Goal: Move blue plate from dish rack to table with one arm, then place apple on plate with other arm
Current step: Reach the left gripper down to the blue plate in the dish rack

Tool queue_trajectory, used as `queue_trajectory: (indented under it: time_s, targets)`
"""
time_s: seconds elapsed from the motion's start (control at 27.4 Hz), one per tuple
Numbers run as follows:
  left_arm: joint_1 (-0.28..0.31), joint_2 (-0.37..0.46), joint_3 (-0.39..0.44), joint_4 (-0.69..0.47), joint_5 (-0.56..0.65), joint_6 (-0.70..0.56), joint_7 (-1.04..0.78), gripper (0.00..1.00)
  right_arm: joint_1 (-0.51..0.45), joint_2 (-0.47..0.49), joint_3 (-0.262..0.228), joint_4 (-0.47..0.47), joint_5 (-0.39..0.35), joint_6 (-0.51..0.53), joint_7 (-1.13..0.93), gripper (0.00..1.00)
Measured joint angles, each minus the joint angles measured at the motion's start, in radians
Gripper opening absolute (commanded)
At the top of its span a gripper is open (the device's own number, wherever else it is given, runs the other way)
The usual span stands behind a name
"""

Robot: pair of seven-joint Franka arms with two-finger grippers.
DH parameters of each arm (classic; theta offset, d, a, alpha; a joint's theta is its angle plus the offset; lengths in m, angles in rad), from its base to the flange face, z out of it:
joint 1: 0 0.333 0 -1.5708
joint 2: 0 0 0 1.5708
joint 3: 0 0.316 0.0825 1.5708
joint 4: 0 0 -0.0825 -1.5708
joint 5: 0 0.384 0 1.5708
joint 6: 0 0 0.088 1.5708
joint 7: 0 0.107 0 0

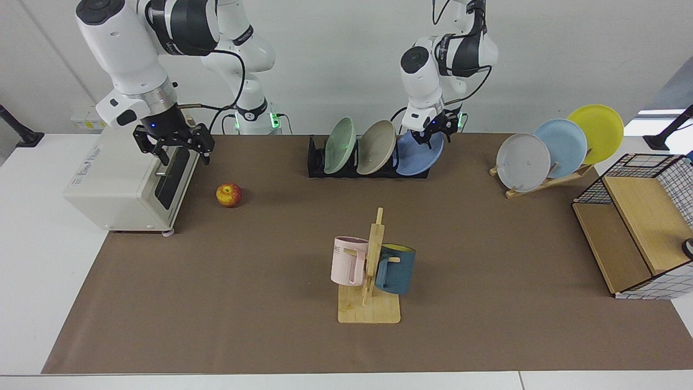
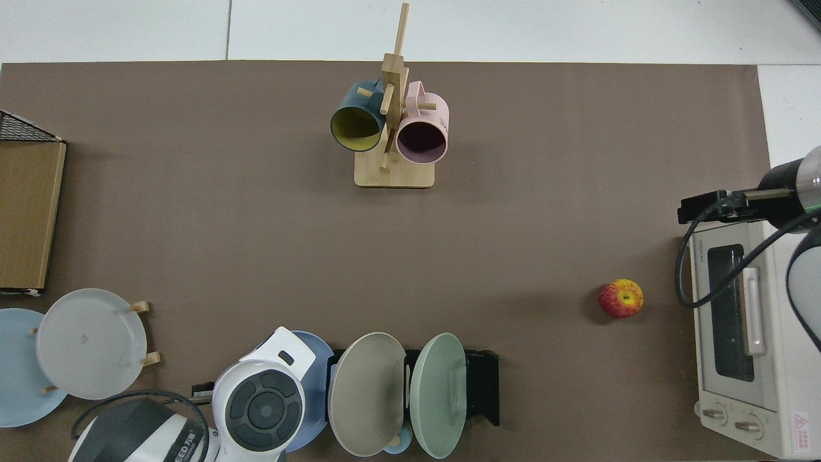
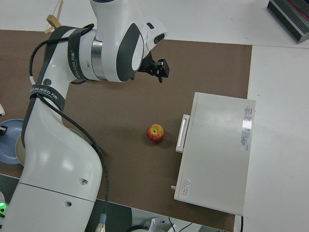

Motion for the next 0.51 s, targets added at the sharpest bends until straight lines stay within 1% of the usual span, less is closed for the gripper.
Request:
queue_trajectory:
  time_s: [0.07,0.51]
  targets:
    - [0.007,0.0,0.001,0.003,-0.002,0.0,0.005,0.01,0.0,0.0,0.0,0.0,0.0,0.0,0.0,1.0]
    - [0.013,-0.008,0.001,0.054,-0.013,-0.023,0.031,0.0,0.0,0.0,0.0,0.0,0.0,0.0,0.0,1.0]
